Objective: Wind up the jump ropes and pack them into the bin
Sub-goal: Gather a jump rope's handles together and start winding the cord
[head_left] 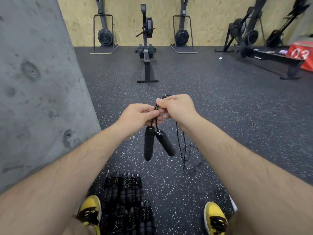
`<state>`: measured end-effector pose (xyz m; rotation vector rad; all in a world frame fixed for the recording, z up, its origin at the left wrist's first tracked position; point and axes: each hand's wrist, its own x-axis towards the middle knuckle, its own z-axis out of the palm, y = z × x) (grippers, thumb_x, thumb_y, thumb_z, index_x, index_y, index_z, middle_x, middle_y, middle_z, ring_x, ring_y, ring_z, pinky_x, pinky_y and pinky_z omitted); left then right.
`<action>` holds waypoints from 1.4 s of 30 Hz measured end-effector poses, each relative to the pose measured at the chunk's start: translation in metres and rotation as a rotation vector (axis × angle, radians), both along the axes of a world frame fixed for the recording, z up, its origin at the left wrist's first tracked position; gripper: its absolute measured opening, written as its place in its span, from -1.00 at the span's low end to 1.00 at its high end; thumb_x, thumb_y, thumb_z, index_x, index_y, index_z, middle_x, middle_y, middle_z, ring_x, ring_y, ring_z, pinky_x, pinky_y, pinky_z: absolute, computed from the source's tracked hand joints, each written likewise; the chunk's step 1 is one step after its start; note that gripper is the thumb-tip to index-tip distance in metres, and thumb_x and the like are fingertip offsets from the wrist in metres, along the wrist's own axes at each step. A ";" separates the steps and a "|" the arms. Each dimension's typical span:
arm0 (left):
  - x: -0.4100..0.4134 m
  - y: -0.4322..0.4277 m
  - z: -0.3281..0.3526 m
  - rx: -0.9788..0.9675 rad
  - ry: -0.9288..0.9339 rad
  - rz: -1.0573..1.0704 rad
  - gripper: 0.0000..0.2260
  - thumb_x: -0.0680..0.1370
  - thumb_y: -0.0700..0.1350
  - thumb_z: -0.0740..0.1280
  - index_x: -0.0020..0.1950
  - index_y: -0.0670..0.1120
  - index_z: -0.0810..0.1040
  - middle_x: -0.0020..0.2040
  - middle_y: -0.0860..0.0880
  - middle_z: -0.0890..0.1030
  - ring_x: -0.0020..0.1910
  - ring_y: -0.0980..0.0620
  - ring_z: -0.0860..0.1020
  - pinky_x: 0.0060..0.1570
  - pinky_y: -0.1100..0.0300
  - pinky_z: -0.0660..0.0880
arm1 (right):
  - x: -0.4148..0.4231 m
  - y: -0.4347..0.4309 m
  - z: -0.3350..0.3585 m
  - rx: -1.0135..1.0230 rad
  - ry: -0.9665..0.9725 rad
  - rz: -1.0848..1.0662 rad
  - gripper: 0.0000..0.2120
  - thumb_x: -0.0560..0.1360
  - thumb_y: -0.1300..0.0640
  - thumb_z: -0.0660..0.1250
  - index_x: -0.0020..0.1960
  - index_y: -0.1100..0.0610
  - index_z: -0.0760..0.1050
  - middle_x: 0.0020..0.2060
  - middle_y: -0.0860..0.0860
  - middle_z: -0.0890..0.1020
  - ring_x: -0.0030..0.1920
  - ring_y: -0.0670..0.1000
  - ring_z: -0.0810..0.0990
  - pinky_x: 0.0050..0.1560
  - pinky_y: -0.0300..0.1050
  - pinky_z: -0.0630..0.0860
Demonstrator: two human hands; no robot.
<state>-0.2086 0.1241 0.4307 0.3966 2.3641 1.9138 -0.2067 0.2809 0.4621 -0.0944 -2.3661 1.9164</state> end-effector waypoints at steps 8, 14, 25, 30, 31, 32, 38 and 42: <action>0.004 0.013 -0.006 -0.006 -0.006 0.015 -0.91 0.62 -0.23 0.37 0.04 -0.15 0.68 -0.09 -0.10 0.75 -0.09 0.02 0.72 0.02 0.18 0.62 | -0.006 0.013 0.001 -0.195 0.000 -0.085 -0.81 0.53 0.15 0.44 -0.10 0.30 0.62 -0.32 0.11 0.68 -0.35 0.00 0.67 -0.08 -0.06 0.68; 0.005 0.017 0.005 0.107 -0.006 0.164 -0.87 0.63 -0.24 0.36 -0.01 -0.26 0.68 -0.15 -0.14 0.73 -0.17 -0.02 0.70 -0.08 0.14 0.64 | 0.006 0.016 -0.007 0.165 -0.041 0.085 -0.74 0.53 -0.03 0.37 0.12 0.12 0.58 -0.01 -0.02 0.68 0.01 -0.04 0.67 0.14 -0.04 0.59; 0.000 0.013 0.018 0.406 -0.152 0.310 -0.88 0.65 -0.24 0.33 0.05 -0.28 0.62 -0.08 -0.16 0.72 -0.17 0.00 0.71 -0.27 0.27 0.60 | 0.040 -0.016 -0.060 1.015 0.166 -0.054 -0.01 0.27 -0.29 0.52 0.46 0.06 0.06 0.26 0.03 0.40 0.26 0.13 0.47 0.16 0.13 0.46; -0.002 0.007 0.021 0.427 -0.179 0.331 -0.85 0.66 -0.22 0.32 0.11 -0.31 0.60 -0.07 -0.18 0.70 -0.26 0.08 0.71 -0.30 0.32 0.58 | 0.028 -0.002 -0.052 0.939 0.215 0.020 -0.44 0.36 -0.05 0.47 0.20 0.07 0.24 0.11 0.03 0.48 0.09 0.16 0.54 -0.09 0.01 0.43; -0.002 0.005 0.021 0.396 -0.193 0.337 -0.84 0.66 -0.21 0.32 0.10 -0.30 0.60 -0.07 -0.18 0.70 -0.26 0.06 0.71 -0.29 0.31 0.60 | 0.027 0.001 -0.049 0.917 0.210 0.047 -0.46 0.36 -0.04 0.47 0.17 0.07 0.26 0.10 0.04 0.49 0.07 0.17 0.54 -0.10 0.00 0.44; -0.002 0.003 0.020 0.324 -0.197 0.354 -0.83 0.67 -0.17 0.32 0.06 -0.27 0.61 -0.08 -0.18 0.70 -0.24 0.02 0.71 -0.27 0.25 0.62 | 0.026 0.003 -0.046 0.905 0.200 0.074 -0.47 0.36 -0.04 0.46 0.17 0.07 0.27 0.10 0.04 0.50 0.06 0.18 0.55 -0.09 0.00 0.46; 0.004 -0.017 0.017 -0.746 0.578 0.295 -0.52 0.43 -0.10 0.33 0.35 -0.11 0.42 0.31 -0.09 0.38 0.33 -0.08 0.40 0.34 0.03 0.34 | 0.023 0.013 -0.032 1.068 0.221 0.170 -0.52 0.33 -0.09 0.45 0.07 0.01 0.25 -0.01 -0.03 0.51 -0.06 0.14 0.56 -0.14 -0.04 0.42; 0.006 -0.009 0.011 -1.100 0.714 -0.103 -0.13 0.28 0.04 0.36 0.58 -0.09 0.22 0.42 -0.08 0.38 0.37 -0.14 0.42 0.38 -0.08 0.34 | 0.023 0.013 -0.028 1.172 0.325 0.258 -0.52 0.32 -0.09 0.44 0.10 0.01 0.29 -0.08 -0.09 0.48 -0.11 0.10 0.56 -0.18 -0.05 0.40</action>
